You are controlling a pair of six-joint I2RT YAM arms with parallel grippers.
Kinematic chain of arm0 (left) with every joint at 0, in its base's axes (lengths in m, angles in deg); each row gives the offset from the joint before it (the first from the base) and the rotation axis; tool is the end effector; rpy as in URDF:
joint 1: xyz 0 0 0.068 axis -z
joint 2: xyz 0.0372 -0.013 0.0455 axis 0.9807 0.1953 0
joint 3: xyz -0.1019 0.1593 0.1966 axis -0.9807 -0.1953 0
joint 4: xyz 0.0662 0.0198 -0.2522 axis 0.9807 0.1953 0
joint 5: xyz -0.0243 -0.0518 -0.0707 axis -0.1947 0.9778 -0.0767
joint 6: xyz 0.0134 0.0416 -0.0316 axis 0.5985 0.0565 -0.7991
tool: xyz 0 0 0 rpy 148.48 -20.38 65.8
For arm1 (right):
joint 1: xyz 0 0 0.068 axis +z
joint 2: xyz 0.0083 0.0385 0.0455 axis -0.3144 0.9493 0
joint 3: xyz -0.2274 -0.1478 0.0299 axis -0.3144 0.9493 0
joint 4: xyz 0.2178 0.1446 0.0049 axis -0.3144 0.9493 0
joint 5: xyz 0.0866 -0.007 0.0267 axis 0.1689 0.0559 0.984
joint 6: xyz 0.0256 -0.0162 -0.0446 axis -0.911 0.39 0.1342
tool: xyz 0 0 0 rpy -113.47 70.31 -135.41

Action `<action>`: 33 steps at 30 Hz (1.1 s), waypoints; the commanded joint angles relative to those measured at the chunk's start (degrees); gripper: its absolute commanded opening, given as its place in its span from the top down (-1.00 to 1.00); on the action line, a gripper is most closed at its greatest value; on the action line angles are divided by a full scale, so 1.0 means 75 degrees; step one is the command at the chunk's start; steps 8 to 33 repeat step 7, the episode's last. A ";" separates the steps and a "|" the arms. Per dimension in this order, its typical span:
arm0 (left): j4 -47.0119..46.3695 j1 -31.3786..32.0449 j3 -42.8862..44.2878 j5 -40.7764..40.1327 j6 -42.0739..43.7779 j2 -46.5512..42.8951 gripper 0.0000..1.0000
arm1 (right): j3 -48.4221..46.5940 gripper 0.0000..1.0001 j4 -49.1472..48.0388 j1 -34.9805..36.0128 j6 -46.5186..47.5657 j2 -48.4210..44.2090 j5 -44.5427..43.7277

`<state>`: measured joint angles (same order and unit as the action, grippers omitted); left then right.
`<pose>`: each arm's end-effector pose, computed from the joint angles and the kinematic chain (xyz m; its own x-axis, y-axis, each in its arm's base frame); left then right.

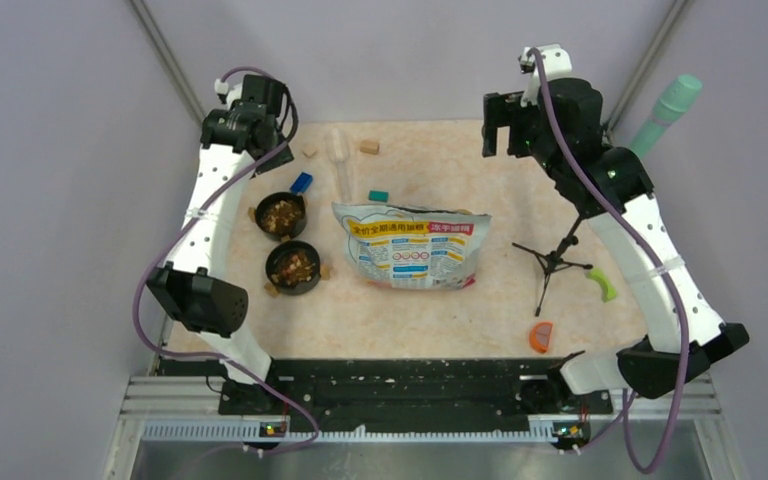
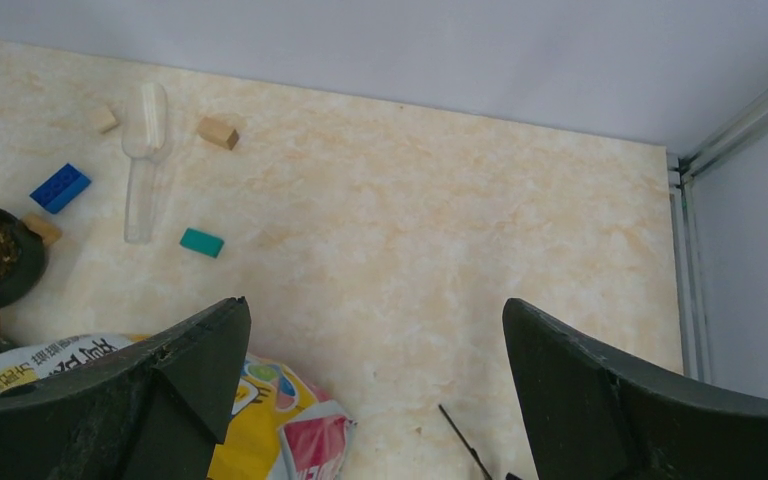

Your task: Serve the pet food

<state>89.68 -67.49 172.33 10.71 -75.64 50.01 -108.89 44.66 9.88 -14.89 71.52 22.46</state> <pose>0.3345 -0.0507 0.4195 -0.6117 -0.3762 -0.6959 -0.4958 0.8678 -0.0333 0.2392 0.1154 0.4963 -0.2760 -0.0826 -0.9576 -0.1637 0.9858 -0.0378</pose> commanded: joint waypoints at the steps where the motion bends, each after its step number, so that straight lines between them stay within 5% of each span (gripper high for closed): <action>1: -0.0275 -0.0011 0.0002 -0.0005 0.0036 -0.0221 -0.15 | -0.0330 -0.98 0.0259 -0.0069 -0.0098 0.0038 -0.0083; 7: -0.1104 -0.0022 -0.0774 0.0156 0.0199 -0.0831 -0.15 | -0.0164 -0.98 0.0030 -0.0069 -0.0063 -0.0069 -0.0069; 33: -0.1104 -0.0022 -0.0774 0.0156 0.0199 -0.0831 -0.15 | -0.0164 -0.98 0.0030 -0.0069 -0.0063 -0.0069 -0.0069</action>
